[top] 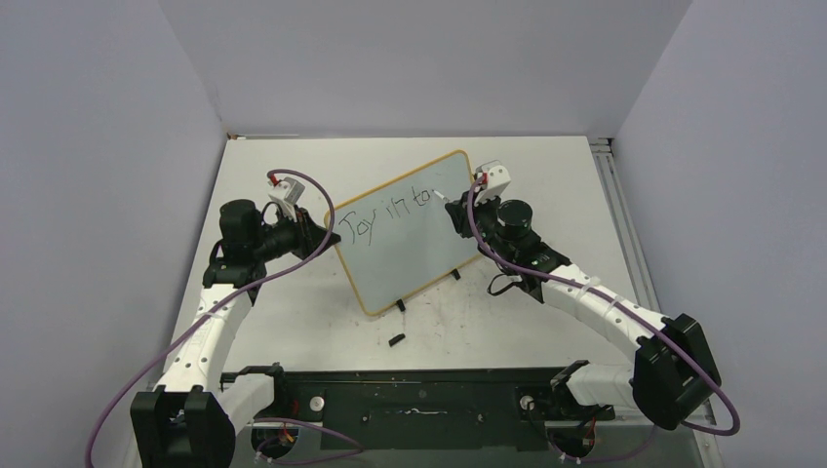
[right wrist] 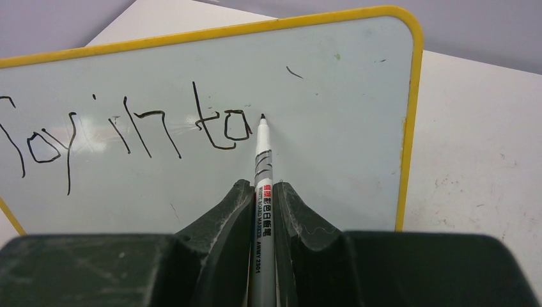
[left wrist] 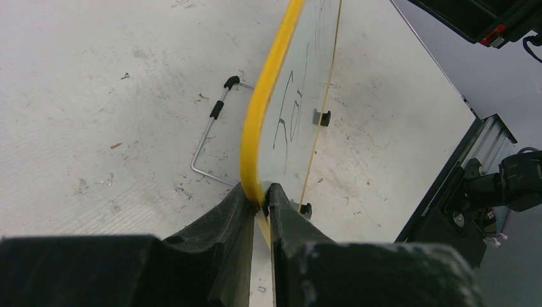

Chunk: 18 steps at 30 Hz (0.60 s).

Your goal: Write a sentence on the whiteboard

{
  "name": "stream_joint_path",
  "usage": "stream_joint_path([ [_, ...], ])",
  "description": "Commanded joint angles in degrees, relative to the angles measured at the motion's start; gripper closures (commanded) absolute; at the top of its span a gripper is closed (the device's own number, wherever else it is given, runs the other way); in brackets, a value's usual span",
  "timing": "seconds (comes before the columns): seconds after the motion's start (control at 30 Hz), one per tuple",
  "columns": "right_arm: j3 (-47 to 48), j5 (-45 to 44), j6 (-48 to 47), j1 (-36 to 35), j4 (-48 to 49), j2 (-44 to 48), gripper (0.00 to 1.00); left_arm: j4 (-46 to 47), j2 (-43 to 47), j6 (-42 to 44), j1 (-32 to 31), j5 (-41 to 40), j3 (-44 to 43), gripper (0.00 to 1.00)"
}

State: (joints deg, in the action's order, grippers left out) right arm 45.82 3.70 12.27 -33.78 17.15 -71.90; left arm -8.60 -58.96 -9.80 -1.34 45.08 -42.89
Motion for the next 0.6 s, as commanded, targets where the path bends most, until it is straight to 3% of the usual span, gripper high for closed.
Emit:
stream_joint_path([
  [0.0, 0.9, -0.1, -0.8, 0.0, 4.0, -1.0, 0.95, -1.8, -0.6, 2.2, 0.1, 0.0, -1.5, 1.00],
  [0.57, -2.2, -0.3, -2.3, -2.6, 2.6, 0.9, 0.95, -1.6, -0.2, 1.9, 0.1, 0.1, -1.4, 1.00],
])
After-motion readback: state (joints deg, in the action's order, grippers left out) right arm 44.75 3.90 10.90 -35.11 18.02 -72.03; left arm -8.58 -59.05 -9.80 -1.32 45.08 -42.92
